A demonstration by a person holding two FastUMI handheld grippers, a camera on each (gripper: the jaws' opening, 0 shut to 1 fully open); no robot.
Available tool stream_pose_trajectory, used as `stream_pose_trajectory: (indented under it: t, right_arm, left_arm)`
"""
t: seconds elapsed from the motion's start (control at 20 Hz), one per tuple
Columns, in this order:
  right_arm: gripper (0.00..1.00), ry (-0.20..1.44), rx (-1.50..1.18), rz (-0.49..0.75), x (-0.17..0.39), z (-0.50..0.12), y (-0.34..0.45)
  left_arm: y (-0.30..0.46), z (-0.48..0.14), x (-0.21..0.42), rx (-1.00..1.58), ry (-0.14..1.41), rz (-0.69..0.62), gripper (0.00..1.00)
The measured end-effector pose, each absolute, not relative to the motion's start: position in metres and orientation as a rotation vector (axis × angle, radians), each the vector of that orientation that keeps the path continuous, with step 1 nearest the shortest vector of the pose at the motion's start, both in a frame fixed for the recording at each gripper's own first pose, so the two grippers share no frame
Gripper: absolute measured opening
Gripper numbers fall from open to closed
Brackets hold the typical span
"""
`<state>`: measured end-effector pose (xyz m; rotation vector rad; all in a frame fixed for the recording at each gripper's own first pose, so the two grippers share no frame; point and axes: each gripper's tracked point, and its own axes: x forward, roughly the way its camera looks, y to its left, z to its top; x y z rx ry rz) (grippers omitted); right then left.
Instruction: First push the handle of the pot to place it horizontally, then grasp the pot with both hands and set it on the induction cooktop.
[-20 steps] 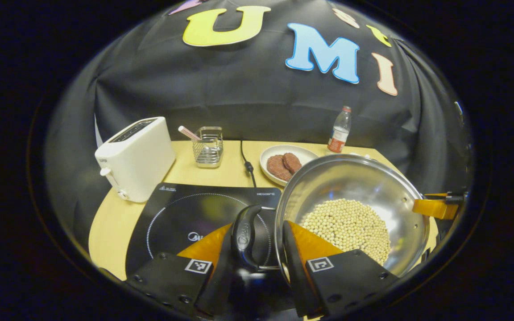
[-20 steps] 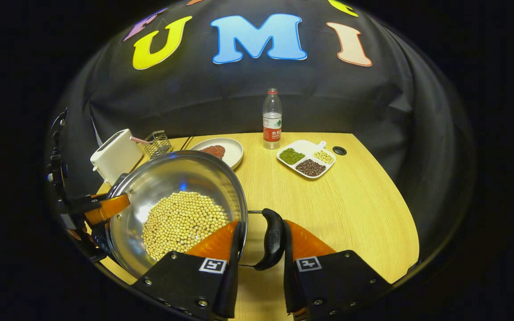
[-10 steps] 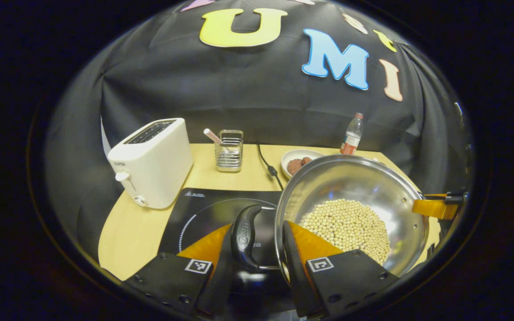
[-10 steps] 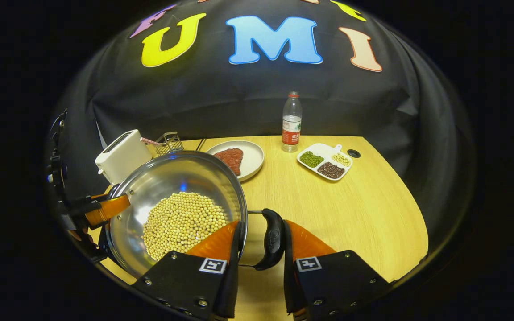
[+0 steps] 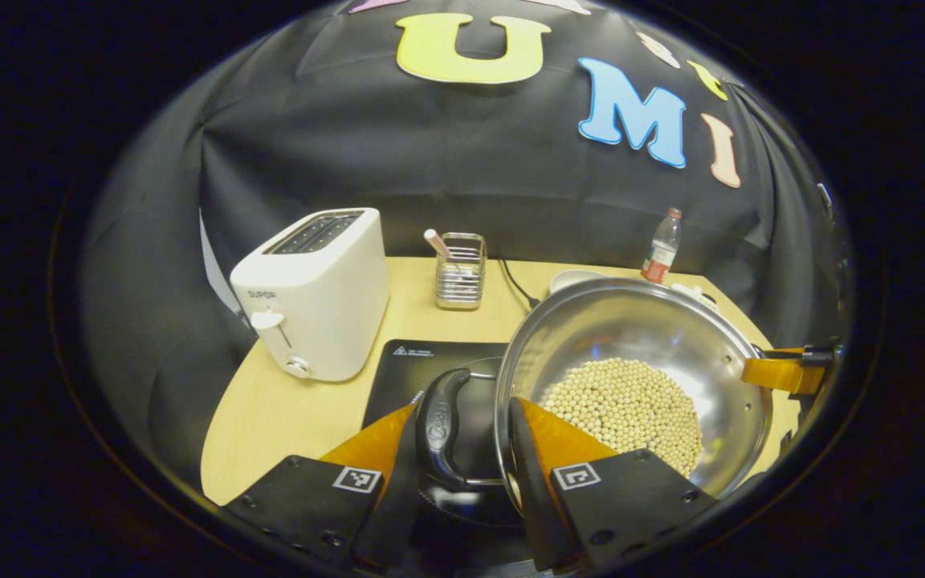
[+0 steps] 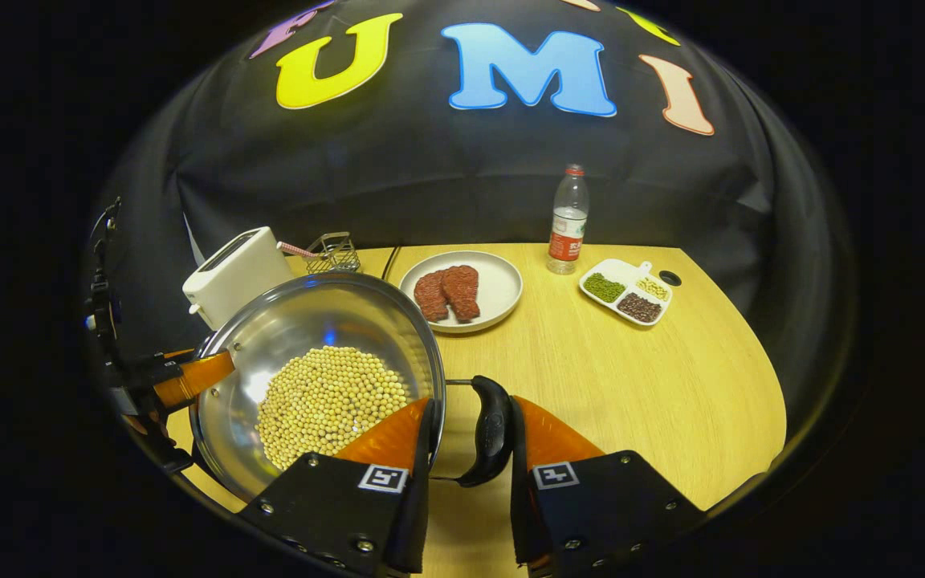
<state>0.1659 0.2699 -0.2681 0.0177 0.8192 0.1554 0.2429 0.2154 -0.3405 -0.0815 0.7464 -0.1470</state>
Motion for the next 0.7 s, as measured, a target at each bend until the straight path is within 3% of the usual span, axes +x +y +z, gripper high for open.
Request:
stream_pose_trajectory:
  t: [0.45, 0.5, 0.7]
  right_arm:
    - [0.42, 0.825, 0.009, 0.206, 0.175, -0.278, 0.322]
    - [0.42, 0.825, 0.01, 0.212, 0.176, -0.278, 0.326]
    - [0.42, 0.833, 0.021, 0.219, 0.18, -0.283, 0.338]
  left_arm:
    - [0.269, -0.352, 0.247, -0.078, 0.752, -0.094, 0.67]
    - [0.274, -0.352, 0.249, -0.072, 0.749, -0.09, 0.6]
    - [0.285, -0.354, 0.253, -0.049, 0.751, -0.08, 0.63]
